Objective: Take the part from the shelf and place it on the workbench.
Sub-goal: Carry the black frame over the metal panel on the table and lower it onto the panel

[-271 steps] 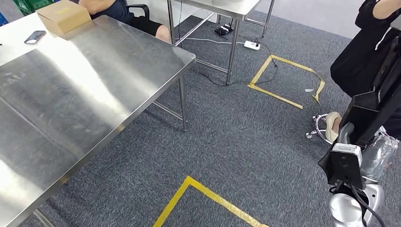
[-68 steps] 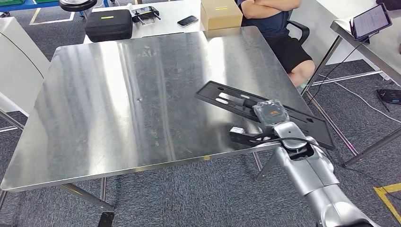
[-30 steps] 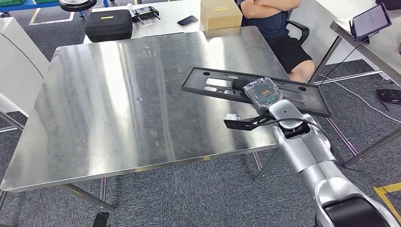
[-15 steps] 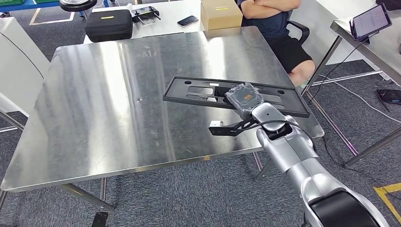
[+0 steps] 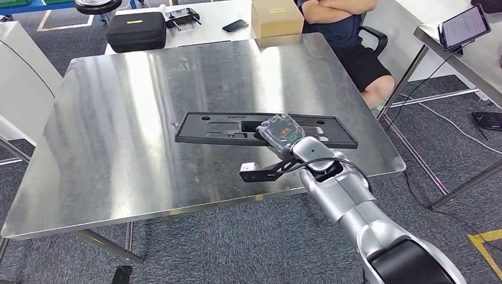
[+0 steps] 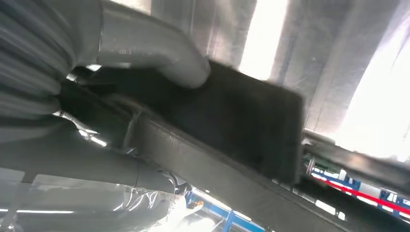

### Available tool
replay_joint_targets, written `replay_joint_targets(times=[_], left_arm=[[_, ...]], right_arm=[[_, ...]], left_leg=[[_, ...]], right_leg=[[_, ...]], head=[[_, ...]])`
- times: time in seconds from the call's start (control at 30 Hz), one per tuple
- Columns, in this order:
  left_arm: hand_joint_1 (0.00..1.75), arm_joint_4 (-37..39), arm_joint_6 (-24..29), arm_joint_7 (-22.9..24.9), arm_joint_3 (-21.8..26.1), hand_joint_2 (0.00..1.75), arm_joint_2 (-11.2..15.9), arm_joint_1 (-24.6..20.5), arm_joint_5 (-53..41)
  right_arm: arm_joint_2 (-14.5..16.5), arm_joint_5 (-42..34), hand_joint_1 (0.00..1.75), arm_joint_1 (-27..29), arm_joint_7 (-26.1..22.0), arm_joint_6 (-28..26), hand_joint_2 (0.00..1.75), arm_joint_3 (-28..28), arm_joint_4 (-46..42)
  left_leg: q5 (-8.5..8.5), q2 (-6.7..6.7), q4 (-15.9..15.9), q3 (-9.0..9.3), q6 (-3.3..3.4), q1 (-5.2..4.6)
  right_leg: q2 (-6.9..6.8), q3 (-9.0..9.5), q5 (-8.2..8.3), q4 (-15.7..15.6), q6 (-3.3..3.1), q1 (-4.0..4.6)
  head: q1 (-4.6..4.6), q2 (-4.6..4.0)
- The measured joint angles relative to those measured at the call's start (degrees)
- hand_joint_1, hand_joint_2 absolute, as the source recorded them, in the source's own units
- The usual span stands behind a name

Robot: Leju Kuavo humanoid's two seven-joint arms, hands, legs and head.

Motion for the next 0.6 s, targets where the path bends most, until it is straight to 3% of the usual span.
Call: replay_joint_targets(times=[0.1,0.3,0.6], left_arm=[[0.0,0.0,0.6,1.36,0.13,0.0,-0.01,-0.02,-0.51],[0.0,0.0,0.1,3.9,0.62,0.0,0.03,-0.03,-1.35],[0.0,0.0,1.46,4.06,2.71,0.0,0.21,0.16,-0.84]], right_arm=[[0.0,0.14,0.0,0.45,0.67,-0.09,1.75,0.33,0.11],[-0.59,0.96,0.0,1.73,1.65,-0.61,1.75,0.39,0.12],[-1.78,2.21,0.0,2.18,1.86,-0.93,1.75,-0.31,0.2]], left_leg=[[0.0,0.01,0.01,0.01,0.0,-0.02],[0.0,0.01,0.01,0.02,0.0,-0.07],[0.0,0.01,0.01,0.03,0.0,-0.06]], right_leg=[[0.01,0.01,0.0,0.0,0.0,-0.02],[0.01,0.01,0.0,-0.01,0.0,-0.06],[0.01,0.02,0.0,-0.01,0.0,-0.05]], head=[[0.0,0.0],[0.0,0.0],[-0.01,0.0]])
